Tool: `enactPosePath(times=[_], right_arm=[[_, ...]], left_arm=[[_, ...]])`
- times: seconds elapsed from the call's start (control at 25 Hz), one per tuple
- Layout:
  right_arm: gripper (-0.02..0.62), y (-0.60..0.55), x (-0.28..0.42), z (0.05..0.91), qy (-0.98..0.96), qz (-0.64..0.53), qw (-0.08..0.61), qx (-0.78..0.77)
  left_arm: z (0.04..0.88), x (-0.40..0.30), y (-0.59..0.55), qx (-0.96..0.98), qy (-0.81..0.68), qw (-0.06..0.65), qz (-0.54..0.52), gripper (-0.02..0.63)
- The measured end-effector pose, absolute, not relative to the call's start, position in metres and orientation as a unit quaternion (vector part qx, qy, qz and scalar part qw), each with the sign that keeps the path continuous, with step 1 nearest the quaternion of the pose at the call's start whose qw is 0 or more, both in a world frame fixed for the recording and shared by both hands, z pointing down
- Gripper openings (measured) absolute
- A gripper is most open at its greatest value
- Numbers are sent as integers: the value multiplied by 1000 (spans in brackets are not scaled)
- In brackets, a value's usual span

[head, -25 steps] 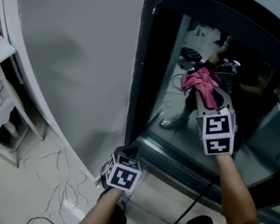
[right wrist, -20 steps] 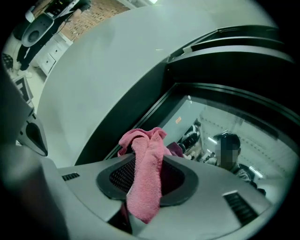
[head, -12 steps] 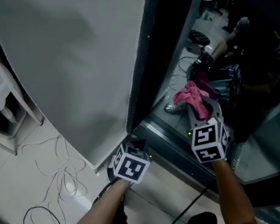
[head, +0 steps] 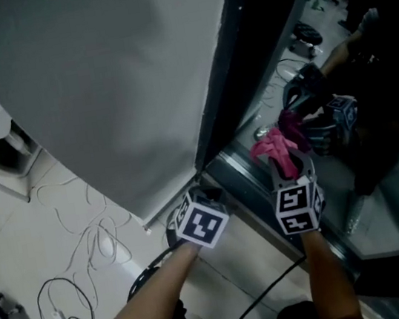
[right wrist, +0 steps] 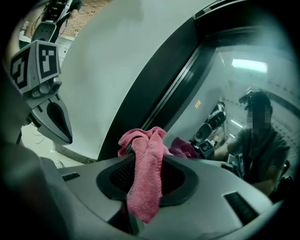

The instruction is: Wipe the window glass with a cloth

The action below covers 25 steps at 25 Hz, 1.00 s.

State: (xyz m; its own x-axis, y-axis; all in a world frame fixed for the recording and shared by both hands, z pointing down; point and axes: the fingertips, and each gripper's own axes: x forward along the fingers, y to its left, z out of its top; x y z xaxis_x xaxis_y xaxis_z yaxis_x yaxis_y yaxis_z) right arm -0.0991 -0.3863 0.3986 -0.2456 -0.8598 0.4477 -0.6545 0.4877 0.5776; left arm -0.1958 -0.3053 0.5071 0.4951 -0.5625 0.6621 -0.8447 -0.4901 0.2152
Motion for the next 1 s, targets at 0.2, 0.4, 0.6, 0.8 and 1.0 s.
enactPosePath(times=[0.2, 0.4, 0.6, 0.8, 1.0], right_arm=[[118, -388, -101, 445, -785, -117, 395, 463], [118, -387, -96, 497, -786, -88, 414, 451], [118, -388, -94, 544, -780, -72, 433, 446], [118, -386, -92, 575, -780, -61, 437, 443], [118, -387, -88, 603, -783, -33, 443, 435]], left_arm=[[530, -194, -302, 813, -421, 287, 283, 5], [548, -188, -297, 807, -412, 300, 297, 5], [564, -191, -297, 795, -410, 317, 315, 5], [581, -195, -287, 784, -402, 327, 341, 5], [582, -195, -288, 781, -401, 341, 336, 5]])
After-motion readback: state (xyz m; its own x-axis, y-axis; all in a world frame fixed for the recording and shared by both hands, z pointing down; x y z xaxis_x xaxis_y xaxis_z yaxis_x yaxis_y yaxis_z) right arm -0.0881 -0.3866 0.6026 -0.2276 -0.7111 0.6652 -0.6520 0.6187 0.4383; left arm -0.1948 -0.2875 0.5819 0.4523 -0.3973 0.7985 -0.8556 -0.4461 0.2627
